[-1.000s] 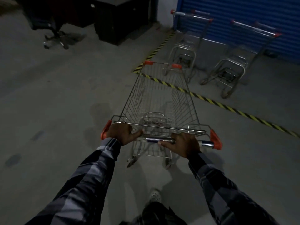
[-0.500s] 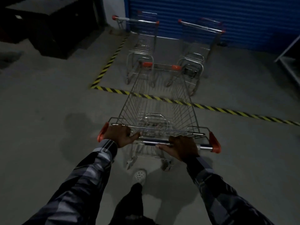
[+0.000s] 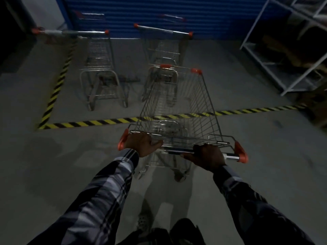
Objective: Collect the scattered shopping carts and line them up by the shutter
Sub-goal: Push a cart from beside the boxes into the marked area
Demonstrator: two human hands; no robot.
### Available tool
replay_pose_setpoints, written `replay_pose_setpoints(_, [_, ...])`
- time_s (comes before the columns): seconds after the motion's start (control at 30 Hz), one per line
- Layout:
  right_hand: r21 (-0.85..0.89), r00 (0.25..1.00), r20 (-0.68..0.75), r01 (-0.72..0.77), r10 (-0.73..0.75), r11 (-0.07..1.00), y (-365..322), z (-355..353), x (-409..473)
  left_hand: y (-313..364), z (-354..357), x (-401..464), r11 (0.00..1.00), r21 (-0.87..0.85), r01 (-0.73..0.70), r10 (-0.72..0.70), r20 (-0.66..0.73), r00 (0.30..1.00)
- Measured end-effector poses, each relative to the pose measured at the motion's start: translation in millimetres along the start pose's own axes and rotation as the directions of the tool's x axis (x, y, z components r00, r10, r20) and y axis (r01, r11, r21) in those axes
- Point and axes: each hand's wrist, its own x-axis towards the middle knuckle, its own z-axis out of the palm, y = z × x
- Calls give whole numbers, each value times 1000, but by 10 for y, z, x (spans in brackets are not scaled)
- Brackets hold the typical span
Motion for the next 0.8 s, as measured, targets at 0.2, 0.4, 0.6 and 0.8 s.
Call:
replay_pose_setpoints(0.2, [74,997,-60,-34,38,997,1011,118,653,528,-190,1217,991,-89,-98,102,39,994])
replay_pose_setpoints(0.4, [8,997,-55,-59,59,998,2175,188,1420,1208,-478,2385,997,-56,-59,63,84,994])
replay_pose_setpoints(0.6, [68,994,60,-91,87,994,3425,242,2111,2023,-736,3351,995,-20,-93,95,190,977])
replay_pose_setpoints(0.8, [41,991,109,-78,73,996,4528,351,2830,2695,-993,4369,992,-49,-115,123,200,972])
